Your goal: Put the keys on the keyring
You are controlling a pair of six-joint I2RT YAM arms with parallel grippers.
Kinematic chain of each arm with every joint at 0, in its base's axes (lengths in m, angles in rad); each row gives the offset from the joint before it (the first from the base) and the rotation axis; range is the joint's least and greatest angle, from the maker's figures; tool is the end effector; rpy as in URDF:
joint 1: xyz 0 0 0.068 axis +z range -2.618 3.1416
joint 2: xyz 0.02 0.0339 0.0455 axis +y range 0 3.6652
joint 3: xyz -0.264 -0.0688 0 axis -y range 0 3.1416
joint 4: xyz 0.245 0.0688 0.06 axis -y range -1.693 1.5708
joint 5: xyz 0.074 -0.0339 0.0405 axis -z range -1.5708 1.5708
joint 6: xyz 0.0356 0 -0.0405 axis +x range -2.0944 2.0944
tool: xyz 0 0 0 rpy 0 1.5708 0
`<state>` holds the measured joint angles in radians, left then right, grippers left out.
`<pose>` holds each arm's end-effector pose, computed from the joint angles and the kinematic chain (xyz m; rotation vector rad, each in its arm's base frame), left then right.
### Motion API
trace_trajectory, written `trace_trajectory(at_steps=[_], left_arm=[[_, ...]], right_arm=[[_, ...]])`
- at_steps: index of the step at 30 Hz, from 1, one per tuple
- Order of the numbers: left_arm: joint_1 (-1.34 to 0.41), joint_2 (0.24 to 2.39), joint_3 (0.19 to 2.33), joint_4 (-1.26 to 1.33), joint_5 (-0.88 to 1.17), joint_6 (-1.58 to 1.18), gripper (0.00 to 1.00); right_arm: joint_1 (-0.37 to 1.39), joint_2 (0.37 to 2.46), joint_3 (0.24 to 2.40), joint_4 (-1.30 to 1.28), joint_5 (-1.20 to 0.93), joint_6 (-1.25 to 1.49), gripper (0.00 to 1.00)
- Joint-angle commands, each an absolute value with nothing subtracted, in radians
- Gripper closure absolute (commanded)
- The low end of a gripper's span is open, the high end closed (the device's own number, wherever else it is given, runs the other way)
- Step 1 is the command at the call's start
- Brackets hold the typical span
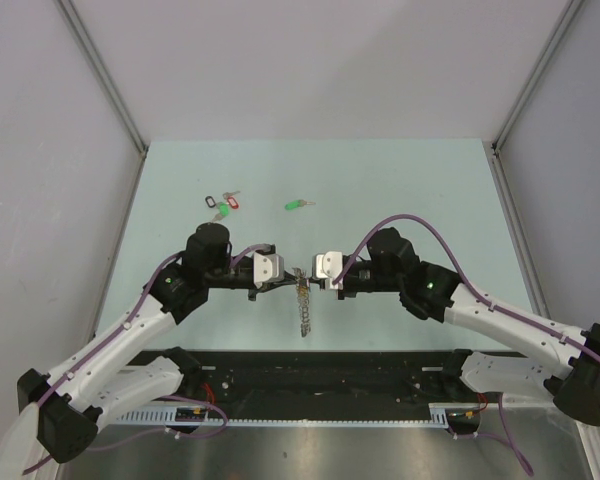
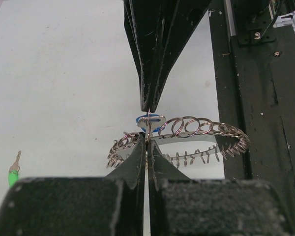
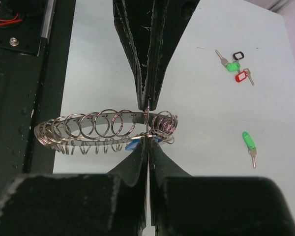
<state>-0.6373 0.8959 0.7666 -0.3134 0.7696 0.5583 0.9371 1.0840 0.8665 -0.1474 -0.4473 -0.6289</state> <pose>0.1426 -0.1364 0.3049 1.4786 1.3026 -0.8201 0.1343 0.2088 0.3147 -1.5732 1.1530 0.6367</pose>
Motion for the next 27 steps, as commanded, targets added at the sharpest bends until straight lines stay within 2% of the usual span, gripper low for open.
trace_trajectory(at_steps=[1, 27], left_arm=[[-0.643, 0.873, 0.784, -0.285, 0.787, 0.591, 1.00], [-0.643, 0.879, 0.787, -0.285, 0.778, 0.588, 1.00]], right_arm=[[0.946, 1.066, 0.914, -0.120, -0.436, -0.621, 1.00], [0.957, 1.055, 0.914, -0.114, -0.443, -0.618, 1.00]])
